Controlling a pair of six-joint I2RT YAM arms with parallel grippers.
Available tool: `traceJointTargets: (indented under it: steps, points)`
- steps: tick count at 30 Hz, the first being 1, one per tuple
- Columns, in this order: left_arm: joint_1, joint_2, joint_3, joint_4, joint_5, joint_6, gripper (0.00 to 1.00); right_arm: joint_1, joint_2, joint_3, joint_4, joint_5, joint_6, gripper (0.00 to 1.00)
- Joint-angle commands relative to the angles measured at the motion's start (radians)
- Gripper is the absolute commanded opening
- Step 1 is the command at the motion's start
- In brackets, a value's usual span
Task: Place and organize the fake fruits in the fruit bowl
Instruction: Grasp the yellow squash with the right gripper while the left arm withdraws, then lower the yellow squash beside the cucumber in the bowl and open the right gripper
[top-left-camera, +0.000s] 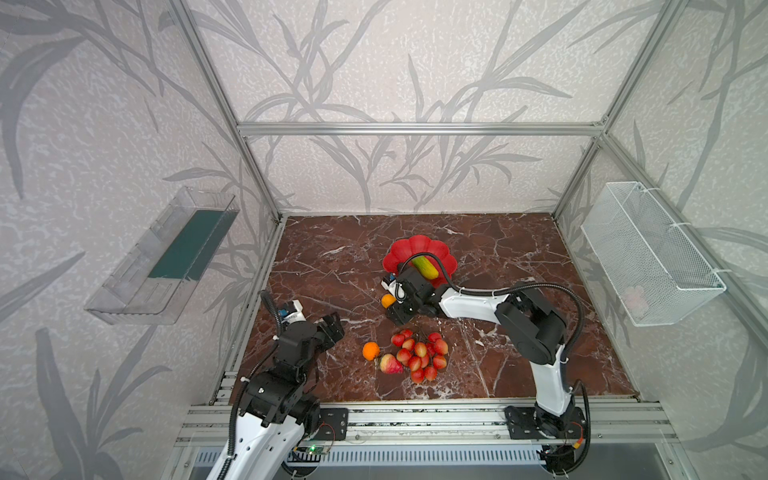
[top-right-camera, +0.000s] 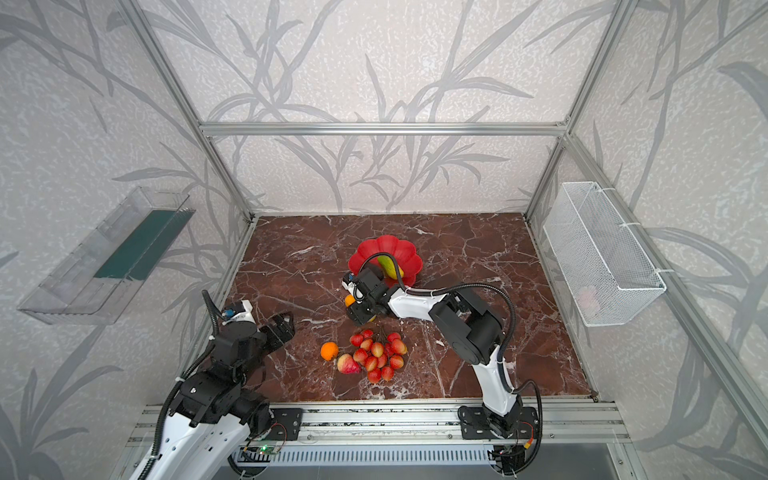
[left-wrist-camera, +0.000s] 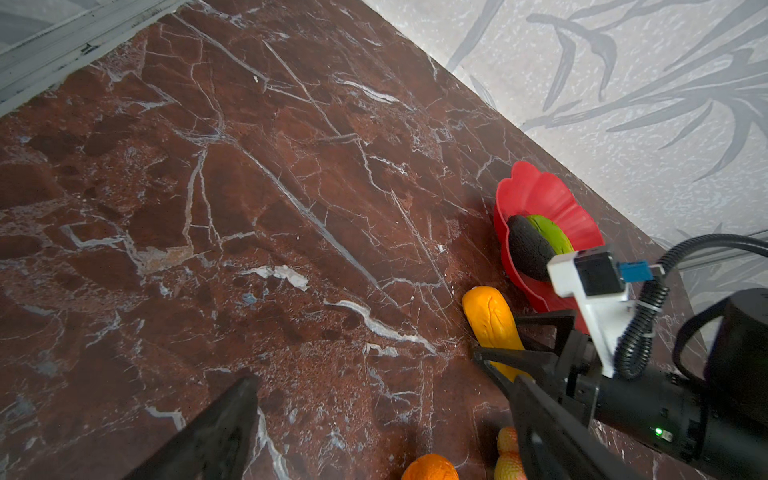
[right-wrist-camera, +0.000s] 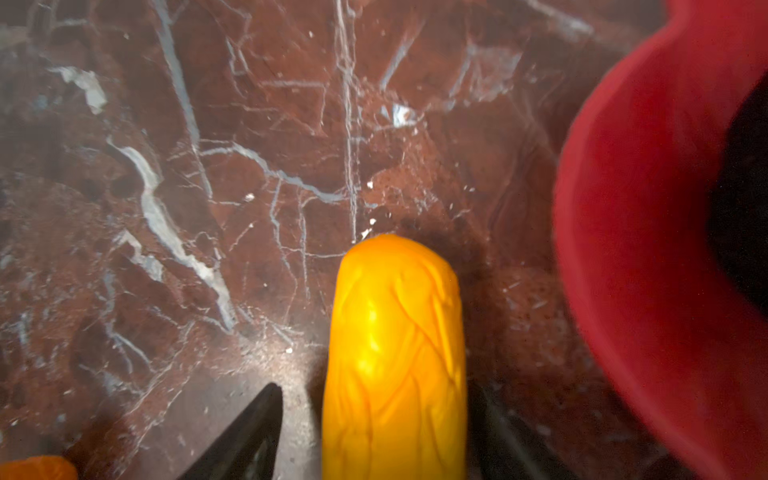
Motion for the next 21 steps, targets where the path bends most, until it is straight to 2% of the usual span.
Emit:
traceJointTargets:
  steps: [1, 4, 9, 15, 21]
  points:
    - [0.005, -0.036, -0.011, -0.063, -0.005, -0.026, 0.93, 0.023, 0.015, 0.054, -0.084, 0.028, 0.004, 0.55]
    - [0.005, -0.068, -0.023, -0.068, -0.002, -0.041, 0.92, 0.022, -0.017, 0.068, -0.086, 0.032, 0.033, 0.4]
    - [0.005, -0.103, -0.054, -0.059, 0.039, -0.073, 0.91, -0.029, -0.122, 0.082, -0.068, -0.015, 0.099, 0.27]
    - [0.005, -0.091, -0.088, -0.021, 0.131, -0.075, 0.88, -0.173, -0.224, 0.109, -0.082, -0.042, 0.104, 0.25]
    - [0.004, -0.007, -0.117, 0.101, 0.282, -0.039, 0.85, -0.34, -0.149, 0.213, -0.153, -0.077, 0.096, 0.26]
